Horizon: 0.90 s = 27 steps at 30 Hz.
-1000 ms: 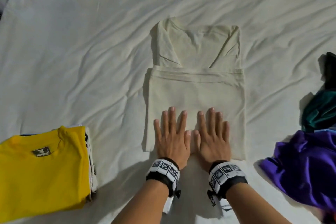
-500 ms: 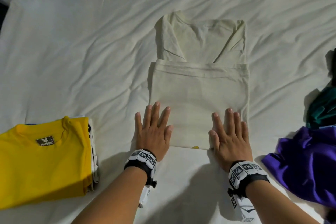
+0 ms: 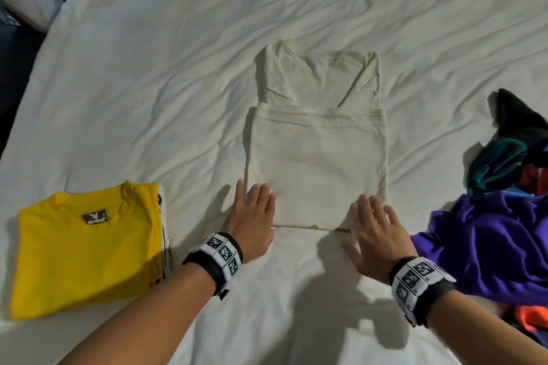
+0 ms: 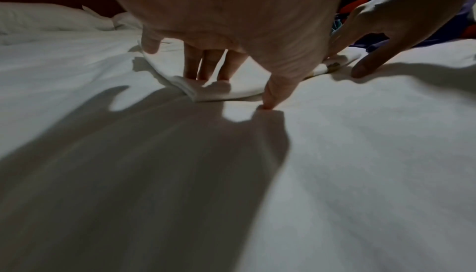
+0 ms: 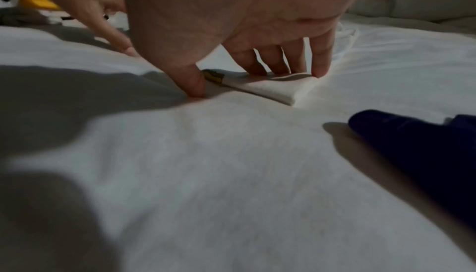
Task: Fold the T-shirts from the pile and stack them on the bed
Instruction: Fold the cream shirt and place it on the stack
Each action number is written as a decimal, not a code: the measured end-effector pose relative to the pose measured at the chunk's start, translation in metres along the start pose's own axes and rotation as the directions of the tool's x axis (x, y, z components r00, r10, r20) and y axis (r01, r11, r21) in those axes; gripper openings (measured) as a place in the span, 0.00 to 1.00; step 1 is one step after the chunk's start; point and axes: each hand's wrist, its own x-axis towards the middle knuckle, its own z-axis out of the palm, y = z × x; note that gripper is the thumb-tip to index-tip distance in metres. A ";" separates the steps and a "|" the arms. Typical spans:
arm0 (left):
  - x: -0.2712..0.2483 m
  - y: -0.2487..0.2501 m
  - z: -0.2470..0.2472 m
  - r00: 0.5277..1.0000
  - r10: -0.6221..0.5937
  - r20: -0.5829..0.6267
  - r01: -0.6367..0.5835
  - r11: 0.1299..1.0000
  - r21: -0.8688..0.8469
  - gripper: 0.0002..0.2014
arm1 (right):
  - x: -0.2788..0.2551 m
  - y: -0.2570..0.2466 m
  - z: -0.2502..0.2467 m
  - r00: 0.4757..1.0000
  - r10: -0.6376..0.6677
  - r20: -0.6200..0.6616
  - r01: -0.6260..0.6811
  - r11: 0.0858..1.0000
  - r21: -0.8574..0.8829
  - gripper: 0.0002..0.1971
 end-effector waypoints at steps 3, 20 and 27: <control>0.008 0.006 -0.004 1.000 -0.031 0.003 0.031 0.999 0.021 0.35 | 0.007 0.000 0.002 1.000 0.010 0.028 -0.009 0.999 -0.044 0.38; -0.048 0.002 -0.061 0.979 0.020 0.204 0.043 0.952 -0.303 0.08 | -0.052 -0.035 -0.070 0.977 -0.022 0.211 0.049 0.991 -0.123 0.16; -0.082 -0.013 -0.093 0.918 0.116 0.379 0.147 0.789 -0.597 0.17 | -0.089 -0.037 -0.114 0.979 0.131 0.154 -0.141 0.988 0.058 0.11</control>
